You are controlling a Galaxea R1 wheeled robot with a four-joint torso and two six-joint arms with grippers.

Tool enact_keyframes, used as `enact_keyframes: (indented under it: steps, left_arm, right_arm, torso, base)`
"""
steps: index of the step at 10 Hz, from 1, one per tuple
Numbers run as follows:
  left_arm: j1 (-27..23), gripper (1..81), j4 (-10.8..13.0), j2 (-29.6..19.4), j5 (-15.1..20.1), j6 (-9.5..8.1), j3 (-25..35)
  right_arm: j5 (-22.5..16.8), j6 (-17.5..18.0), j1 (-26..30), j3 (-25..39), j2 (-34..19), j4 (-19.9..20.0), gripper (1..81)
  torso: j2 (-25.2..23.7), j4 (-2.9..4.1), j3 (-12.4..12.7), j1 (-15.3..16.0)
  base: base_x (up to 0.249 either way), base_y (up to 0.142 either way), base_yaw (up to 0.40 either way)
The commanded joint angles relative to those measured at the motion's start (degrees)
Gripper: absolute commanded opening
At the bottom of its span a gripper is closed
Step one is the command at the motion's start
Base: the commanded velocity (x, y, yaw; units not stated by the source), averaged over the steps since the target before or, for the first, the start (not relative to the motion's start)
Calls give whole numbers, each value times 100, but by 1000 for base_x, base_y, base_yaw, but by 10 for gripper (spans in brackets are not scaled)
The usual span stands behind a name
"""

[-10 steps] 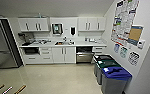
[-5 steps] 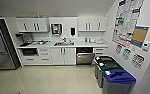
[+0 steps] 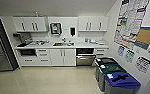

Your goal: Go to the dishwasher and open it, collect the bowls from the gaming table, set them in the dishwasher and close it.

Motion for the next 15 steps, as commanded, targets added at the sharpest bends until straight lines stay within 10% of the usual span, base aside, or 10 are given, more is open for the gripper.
enact_keyframes:
  steps: [1, 15]
  left_arm:
    - [-336, 10, -39, -23, 273, 27, 26]
    - [-336, 10, -31, -23, 273, 36, 105]
  right_arm:
    - [-205, -25, 301, 18, 27, -68, 10]
    - [-205, -17, 301, 9, 10, -67, 10]
  torso:
    - [0, 0, 0, 0]
    - [2, 0, -2, 2]
  base:
    - [179, 0, 0]
    - [179, 0, 0]
